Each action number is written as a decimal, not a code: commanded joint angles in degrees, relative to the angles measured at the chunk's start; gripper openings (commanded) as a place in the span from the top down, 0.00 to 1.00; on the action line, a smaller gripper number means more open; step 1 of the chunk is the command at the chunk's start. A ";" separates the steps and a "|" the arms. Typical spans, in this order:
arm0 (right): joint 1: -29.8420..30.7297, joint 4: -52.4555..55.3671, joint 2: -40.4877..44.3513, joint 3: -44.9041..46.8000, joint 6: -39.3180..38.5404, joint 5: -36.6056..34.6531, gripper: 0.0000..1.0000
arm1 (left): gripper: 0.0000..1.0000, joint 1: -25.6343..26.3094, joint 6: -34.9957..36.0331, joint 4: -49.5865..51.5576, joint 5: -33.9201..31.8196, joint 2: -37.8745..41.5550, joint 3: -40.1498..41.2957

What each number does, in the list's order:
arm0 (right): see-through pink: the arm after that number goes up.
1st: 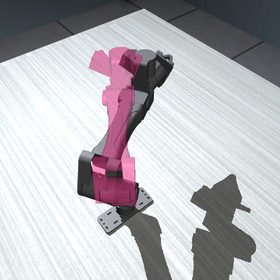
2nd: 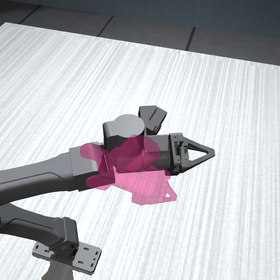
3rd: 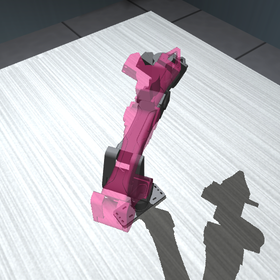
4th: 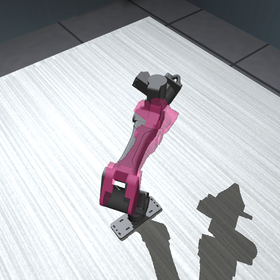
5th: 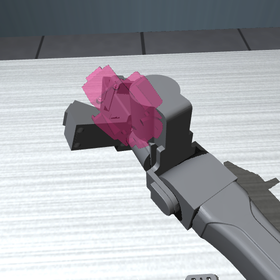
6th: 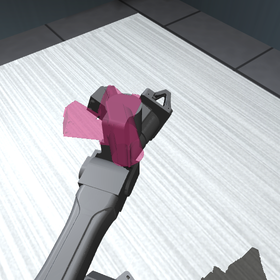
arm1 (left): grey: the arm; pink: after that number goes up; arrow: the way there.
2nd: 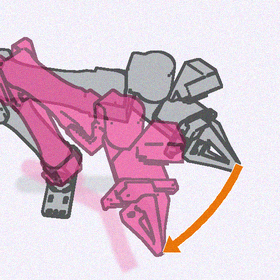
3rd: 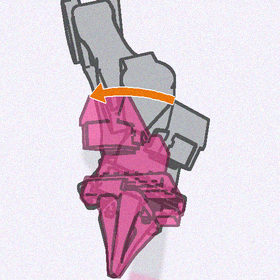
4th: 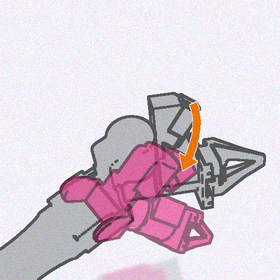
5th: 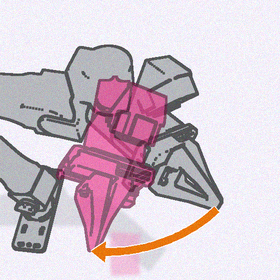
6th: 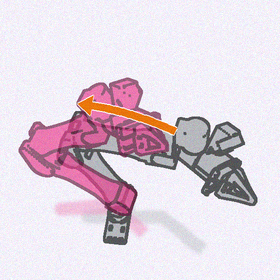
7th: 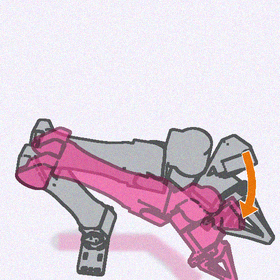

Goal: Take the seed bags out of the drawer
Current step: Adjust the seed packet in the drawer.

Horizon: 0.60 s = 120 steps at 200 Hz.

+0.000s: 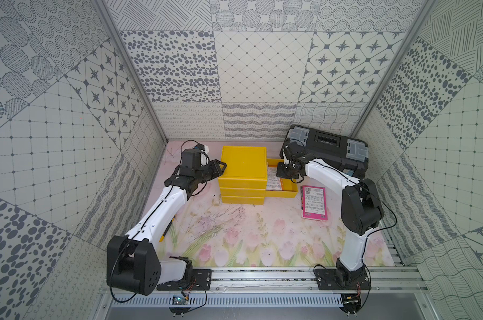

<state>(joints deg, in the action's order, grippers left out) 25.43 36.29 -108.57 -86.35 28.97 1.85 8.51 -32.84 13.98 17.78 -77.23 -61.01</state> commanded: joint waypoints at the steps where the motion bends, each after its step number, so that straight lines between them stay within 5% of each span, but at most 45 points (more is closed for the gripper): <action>1: 0.40 -1.65 4.94 -1.25 0.38 0.64 1.00 | 0.60 0.22 3.13 22.11 -0.64 -1.72 1.46; 120: -0.87 1.93 13.15 -2.43 -2.16 -0.44 1.00 | 0.60 0.19 3.13 21.99 -0.64 -2.22 1.23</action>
<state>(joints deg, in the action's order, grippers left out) 25.26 37.87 -98.61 -87.39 28.25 2.24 8.51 -32.84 13.87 17.80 -77.49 -61.10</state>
